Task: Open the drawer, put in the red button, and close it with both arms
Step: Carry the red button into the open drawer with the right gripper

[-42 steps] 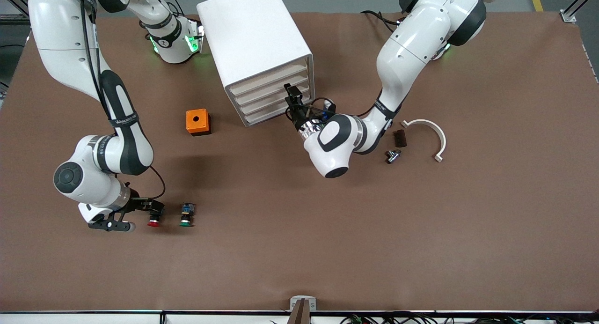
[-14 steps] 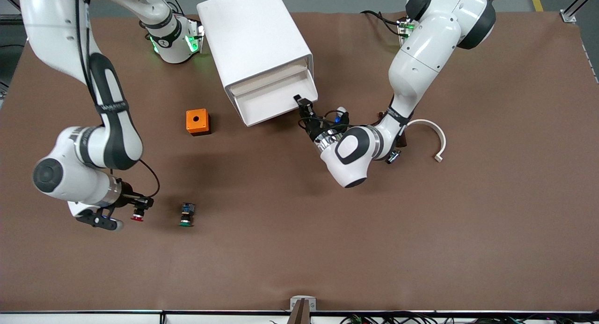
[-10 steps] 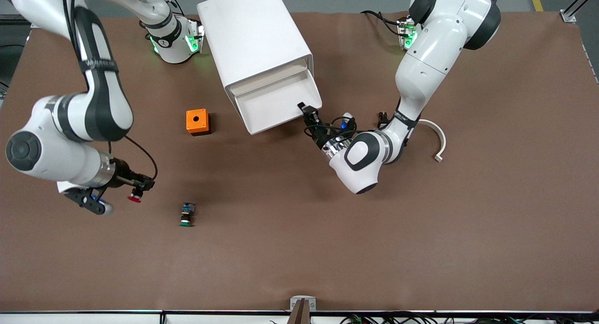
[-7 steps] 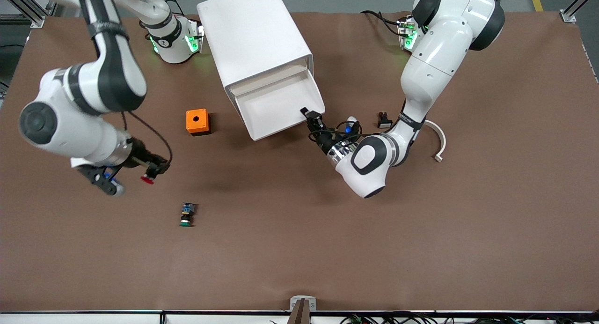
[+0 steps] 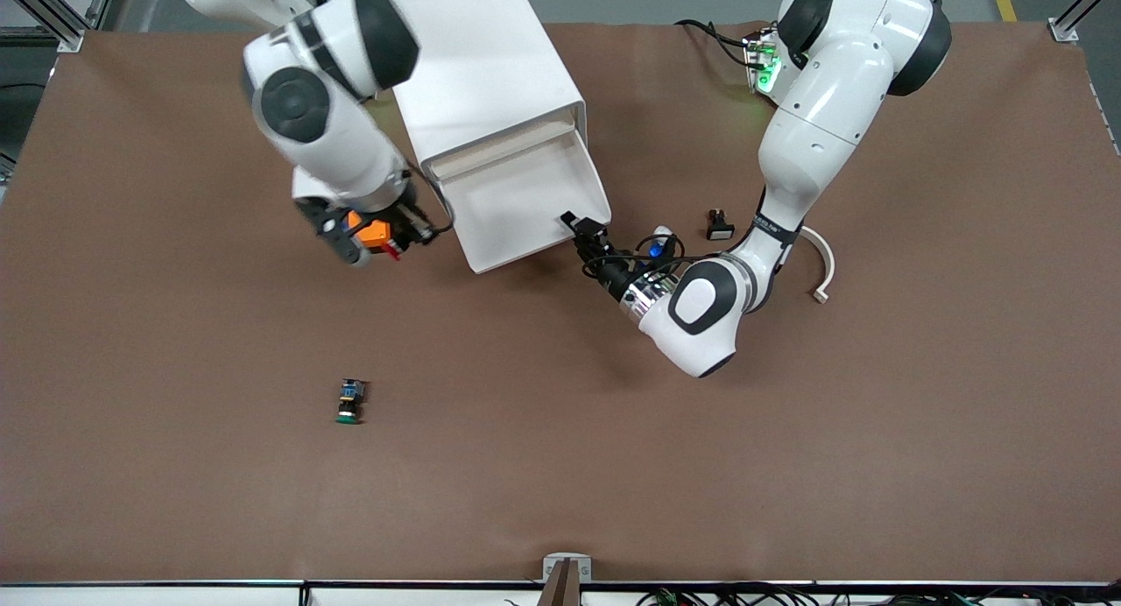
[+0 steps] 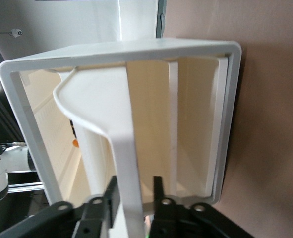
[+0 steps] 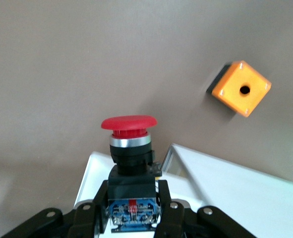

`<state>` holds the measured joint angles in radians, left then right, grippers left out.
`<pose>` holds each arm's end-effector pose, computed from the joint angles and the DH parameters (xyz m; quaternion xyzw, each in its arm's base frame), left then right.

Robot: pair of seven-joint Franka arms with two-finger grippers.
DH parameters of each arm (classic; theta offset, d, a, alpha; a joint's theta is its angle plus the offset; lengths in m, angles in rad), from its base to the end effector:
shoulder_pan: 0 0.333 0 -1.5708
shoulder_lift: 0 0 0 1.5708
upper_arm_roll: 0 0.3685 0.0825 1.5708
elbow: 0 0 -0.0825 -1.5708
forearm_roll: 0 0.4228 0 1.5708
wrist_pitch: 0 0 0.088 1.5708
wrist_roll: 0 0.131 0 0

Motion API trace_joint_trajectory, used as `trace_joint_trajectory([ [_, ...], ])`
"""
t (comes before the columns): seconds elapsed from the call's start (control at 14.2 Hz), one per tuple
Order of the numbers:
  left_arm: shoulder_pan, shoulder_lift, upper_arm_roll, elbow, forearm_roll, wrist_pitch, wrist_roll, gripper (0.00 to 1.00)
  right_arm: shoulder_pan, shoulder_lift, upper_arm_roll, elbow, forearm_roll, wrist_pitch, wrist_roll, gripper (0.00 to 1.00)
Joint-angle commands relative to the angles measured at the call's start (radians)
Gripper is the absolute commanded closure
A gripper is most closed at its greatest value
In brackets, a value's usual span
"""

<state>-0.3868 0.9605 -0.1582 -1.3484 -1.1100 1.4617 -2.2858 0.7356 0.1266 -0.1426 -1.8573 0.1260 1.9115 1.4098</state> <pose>0.5817 -0.4660 0.1798 -0.3498 -0.6686 0.6079 0.2470 0.5118 0.3627 0.4582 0.9067 -0.4173 -0.0608 0.0030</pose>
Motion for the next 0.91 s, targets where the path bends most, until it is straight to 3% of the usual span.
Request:
trace_joint_trajectory([
  [0.0, 0.0, 0.004, 0.003, 0.044, -0.025, 0.002, 0.077, 0.01, 0.108, 0.005, -0.012, -0.025, -0.032, 0.064, 0.188, 1.0],
  [0.28, 0.035, -0.008, 0.009, 0.118, -0.013, 0.002, 0.277, 0.01, 0.208, 0.083, -0.012, -0.02, -0.034, 0.159, 0.371, 1.0],
  [0.49, 0.02, -0.036, 0.089, 0.166, -0.008, 0.002, 0.497, 0.01, 0.248, 0.149, -0.012, -0.007, -0.042, 0.23, 0.469, 1.0],
  [0.84, -0.004, -0.097, 0.095, 0.199, 0.188, 0.123, 0.794, 0.01, 0.278, 0.257, -0.012, 0.075, -0.043, 0.247, 0.56, 1.0],
])
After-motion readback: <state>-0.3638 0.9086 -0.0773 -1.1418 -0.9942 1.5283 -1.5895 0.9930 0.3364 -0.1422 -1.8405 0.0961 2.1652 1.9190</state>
